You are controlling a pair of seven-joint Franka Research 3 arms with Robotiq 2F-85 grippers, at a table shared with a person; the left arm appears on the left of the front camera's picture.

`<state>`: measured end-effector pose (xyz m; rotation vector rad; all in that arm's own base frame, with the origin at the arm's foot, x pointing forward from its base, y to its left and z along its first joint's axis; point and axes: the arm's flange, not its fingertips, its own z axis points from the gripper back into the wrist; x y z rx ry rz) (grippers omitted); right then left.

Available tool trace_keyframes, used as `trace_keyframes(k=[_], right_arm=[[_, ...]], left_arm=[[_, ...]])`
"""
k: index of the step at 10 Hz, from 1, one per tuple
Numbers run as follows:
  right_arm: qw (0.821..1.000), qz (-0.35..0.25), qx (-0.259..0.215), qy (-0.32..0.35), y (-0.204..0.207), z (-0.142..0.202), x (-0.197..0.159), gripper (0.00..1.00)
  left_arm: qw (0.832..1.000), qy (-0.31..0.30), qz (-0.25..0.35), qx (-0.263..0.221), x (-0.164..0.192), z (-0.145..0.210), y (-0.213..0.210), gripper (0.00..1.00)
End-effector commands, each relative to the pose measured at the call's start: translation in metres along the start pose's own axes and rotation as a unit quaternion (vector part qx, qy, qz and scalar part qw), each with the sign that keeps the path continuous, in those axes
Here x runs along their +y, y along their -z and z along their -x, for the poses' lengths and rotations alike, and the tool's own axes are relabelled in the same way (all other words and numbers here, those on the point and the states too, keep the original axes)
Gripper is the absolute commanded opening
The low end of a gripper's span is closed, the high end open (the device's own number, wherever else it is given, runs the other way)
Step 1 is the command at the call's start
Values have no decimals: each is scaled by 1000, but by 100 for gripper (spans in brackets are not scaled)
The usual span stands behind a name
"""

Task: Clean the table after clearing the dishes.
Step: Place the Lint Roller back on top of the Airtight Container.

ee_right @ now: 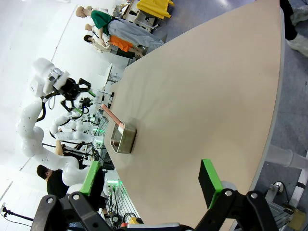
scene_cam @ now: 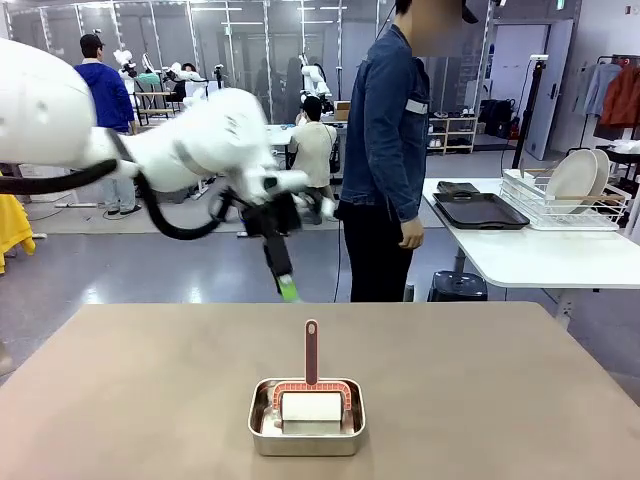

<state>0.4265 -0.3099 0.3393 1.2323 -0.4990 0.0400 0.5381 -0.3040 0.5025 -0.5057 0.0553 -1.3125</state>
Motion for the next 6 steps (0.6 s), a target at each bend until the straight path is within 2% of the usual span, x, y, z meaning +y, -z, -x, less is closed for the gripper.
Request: trace_keyframes(k=[1, 2, 4, 6], right_arm=[[1000, -4, 0, -5, 1, 2, 4, 100], [1000, -4, 0, -5, 1, 2, 4, 100], [1000, -4, 0, -5, 1, 2, 4, 100], [1000, -4, 0, -5, 1, 2, 4, 100]], left_arm=[[987, -80, 48, -131, -7, 77, -27, 100], [967, -105, 93, -215, -2, 120, -41, 100], [926, -98, 133, -341, 16, 201, -58, 100], [881, -141, 153, -426, 36, 286, -62, 100]])
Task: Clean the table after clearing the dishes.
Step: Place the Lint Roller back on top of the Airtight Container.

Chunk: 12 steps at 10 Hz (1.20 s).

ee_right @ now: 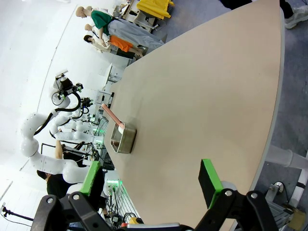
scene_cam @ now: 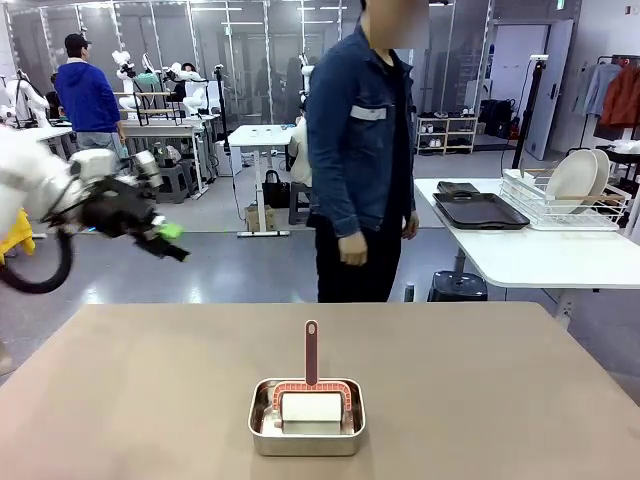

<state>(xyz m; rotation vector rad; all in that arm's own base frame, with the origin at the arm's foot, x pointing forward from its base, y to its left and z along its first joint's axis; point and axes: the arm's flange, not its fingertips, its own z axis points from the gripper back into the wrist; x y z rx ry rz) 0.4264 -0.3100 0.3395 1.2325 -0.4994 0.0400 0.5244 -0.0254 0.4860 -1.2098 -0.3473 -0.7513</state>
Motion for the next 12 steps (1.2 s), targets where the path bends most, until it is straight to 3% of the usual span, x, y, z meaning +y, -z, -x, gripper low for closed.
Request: trace_keyframes(k=[1, 7, 10, 12], right_arm=[[1000, -4, 0, -4, 1, 2, 3, 100], [1000, -4, 0, -4, 1, 2, 3, 100], [1000, -4, 0, -4, 1, 2, 3, 100], [1000, -4, 0, -4, 1, 2, 3, 100]], left_arm=[[998, -25, 7, -58, 9, 41, -34, 100], [961, -180, -13, -208, 75, 170, -193, 100], [961, -178, -43, -209, 85, 202, -227, 100], [959, -192, -45, -205, 87, 212, -220, 100]])
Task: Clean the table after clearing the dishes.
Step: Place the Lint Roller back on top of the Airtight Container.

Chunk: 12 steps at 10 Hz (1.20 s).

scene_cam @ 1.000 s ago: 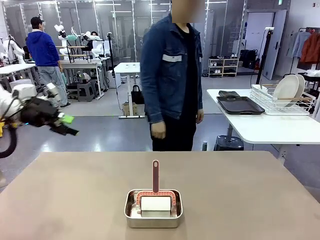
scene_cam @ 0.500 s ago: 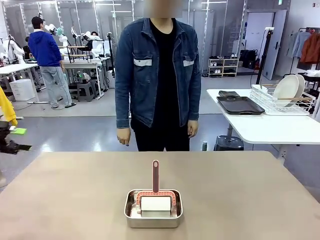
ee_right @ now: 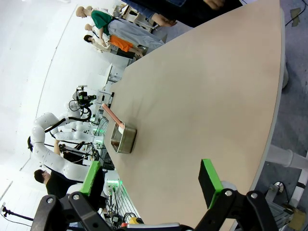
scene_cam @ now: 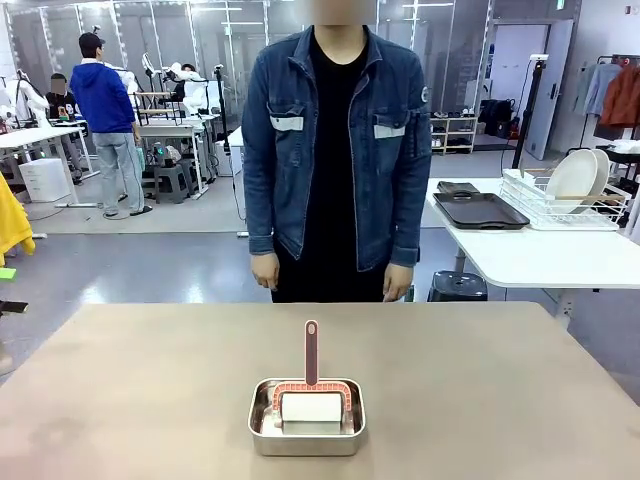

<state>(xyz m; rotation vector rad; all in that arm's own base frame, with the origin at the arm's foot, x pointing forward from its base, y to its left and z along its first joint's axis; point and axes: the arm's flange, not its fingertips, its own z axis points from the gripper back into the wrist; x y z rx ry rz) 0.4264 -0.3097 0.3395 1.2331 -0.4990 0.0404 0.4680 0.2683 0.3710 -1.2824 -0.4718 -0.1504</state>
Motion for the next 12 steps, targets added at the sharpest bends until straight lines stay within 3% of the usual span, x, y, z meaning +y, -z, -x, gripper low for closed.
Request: trace_keyframes(k=[1, 12], right_arm=[[1000, -3, 0, -4, 0, 2, 3, 100], [1000, -3, 0, -4, 0, 2, 3, 100]], left_arm=[[1000, -6, 4, 0, 0, 5, 4, 100], [1000, -6, 4, 0, 0, 5, 4, 100]])
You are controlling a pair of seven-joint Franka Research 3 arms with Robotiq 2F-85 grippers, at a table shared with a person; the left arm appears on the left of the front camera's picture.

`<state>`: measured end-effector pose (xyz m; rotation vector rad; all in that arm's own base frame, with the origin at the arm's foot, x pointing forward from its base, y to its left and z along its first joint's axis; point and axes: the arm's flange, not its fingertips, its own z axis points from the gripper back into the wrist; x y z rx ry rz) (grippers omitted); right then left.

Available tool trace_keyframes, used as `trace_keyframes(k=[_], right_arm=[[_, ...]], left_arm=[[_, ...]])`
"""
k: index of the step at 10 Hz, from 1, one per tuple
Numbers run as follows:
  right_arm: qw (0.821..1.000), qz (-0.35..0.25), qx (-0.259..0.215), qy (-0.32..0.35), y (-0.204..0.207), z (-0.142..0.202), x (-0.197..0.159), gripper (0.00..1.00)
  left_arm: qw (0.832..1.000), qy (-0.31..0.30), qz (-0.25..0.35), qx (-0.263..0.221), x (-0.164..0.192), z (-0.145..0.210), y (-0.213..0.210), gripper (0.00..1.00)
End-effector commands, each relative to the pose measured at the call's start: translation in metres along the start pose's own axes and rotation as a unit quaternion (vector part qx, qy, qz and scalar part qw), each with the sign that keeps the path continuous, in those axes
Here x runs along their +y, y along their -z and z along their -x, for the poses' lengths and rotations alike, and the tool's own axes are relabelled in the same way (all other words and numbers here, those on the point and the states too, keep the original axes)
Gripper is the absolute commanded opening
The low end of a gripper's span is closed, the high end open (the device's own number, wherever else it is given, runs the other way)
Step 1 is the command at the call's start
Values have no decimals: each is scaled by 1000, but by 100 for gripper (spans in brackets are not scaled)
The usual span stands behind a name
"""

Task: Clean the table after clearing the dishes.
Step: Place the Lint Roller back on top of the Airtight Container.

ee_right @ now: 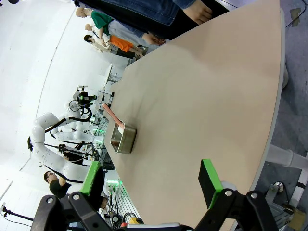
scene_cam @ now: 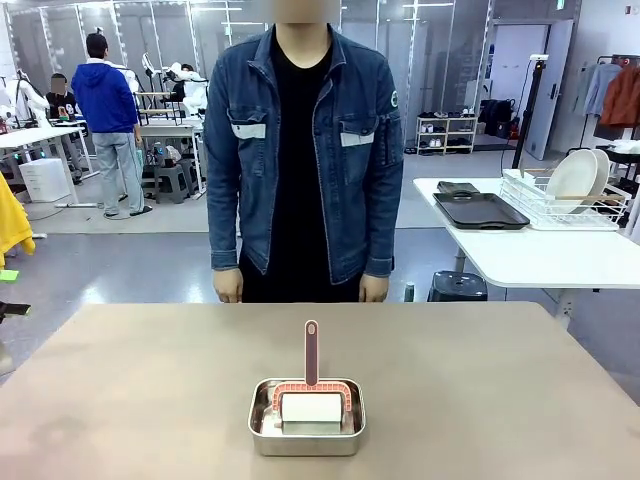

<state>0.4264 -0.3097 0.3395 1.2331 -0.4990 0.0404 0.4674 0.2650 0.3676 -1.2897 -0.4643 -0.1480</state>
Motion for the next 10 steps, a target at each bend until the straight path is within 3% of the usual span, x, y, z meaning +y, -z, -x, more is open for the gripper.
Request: trace_keyframes(k=[1, 10], right_arm=[[1000, -3, 0, -4, 0, 2, 3, 100], [1000, -3, 0, -4, 0, 2, 3, 100]], left_arm=[[1000, -2, 1, -1, -2, 3, 0, 100], [1000, -2, 1, -1, -2, 3, 0, 100]])
